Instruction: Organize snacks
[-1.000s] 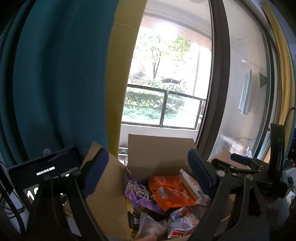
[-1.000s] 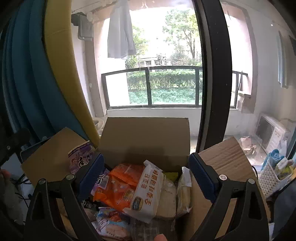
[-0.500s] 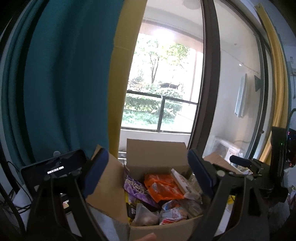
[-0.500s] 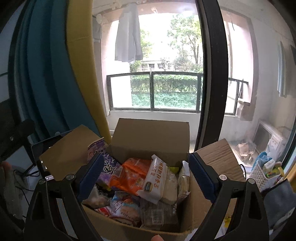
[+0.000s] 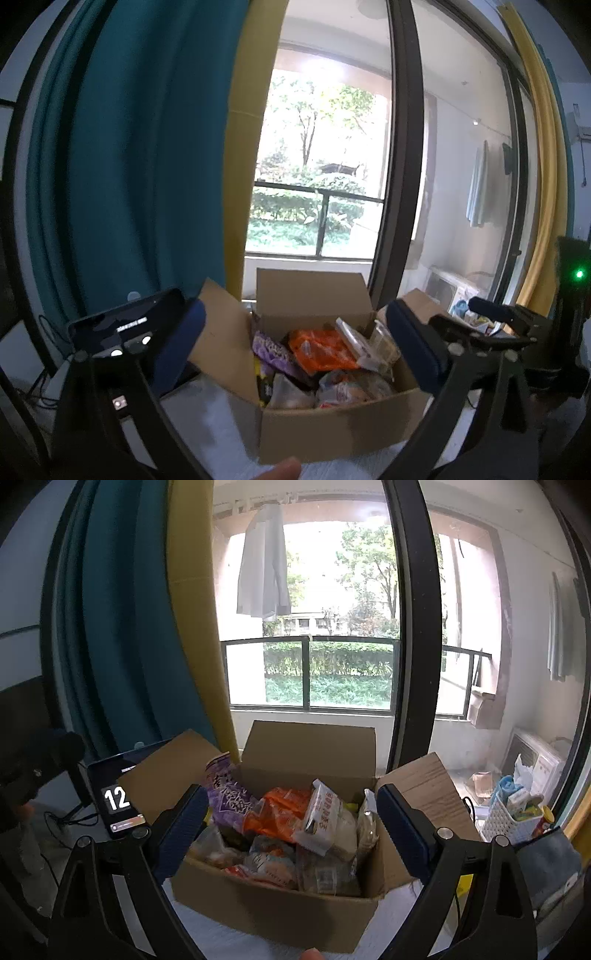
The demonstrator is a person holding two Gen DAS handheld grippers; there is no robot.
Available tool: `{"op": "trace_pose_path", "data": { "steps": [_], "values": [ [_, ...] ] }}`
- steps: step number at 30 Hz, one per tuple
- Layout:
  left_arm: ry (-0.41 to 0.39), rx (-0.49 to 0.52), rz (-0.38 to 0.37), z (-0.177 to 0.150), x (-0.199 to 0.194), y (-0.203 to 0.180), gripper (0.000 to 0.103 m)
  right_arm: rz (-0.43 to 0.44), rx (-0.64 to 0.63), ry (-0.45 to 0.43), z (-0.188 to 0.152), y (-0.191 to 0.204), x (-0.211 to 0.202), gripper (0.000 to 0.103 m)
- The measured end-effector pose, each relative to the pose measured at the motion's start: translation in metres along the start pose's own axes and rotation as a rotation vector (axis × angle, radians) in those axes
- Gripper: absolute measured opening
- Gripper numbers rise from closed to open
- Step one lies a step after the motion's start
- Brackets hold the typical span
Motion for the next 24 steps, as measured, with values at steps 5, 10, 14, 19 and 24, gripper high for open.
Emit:
{"op": "trace_pose_path", "data": {
  "steps": [5, 10, 14, 19, 24],
  "values": [
    [0.011, -0.001, 0.006, -0.01, -0.018, -0.002, 0.1, 0.015, -0.011, -0.002, -0.013, 0.01, -0.018, 0.094],
    [0.044, 0.012, 0.048, -0.027, -0.032, -0.006, 0.1, 0.018, -0.018, 0.002, -0.026, 0.017, -0.036, 0.094],
    [0.033, 0.009, 0.042, -0.035, -0.046, -0.007, 0.1, 0.014, -0.024, 0.005, -0.037, 0.022, -0.051, 0.094],
    [0.003, 0.007, 0.04, -0.042, -0.066, -0.005, 0.1, 0.008, -0.02, 0.007, -0.049, 0.028, -0.069, 0.094],
    [-0.015, 0.001, 0.038, -0.053, -0.083, -0.006, 0.1, -0.002, -0.015, 0.011, -0.065, 0.032, -0.085, 0.094]
  ]
}}
Point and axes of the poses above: each gripper's, at about its wrist camera, not at the fingertips, and x roughly the way its jaws point, y to its left, z to its top, the point moved 8 cm from there along x, roughly the way its jaws point, and after that the axes turned 5 degrees about y, right-handed, at the moved point
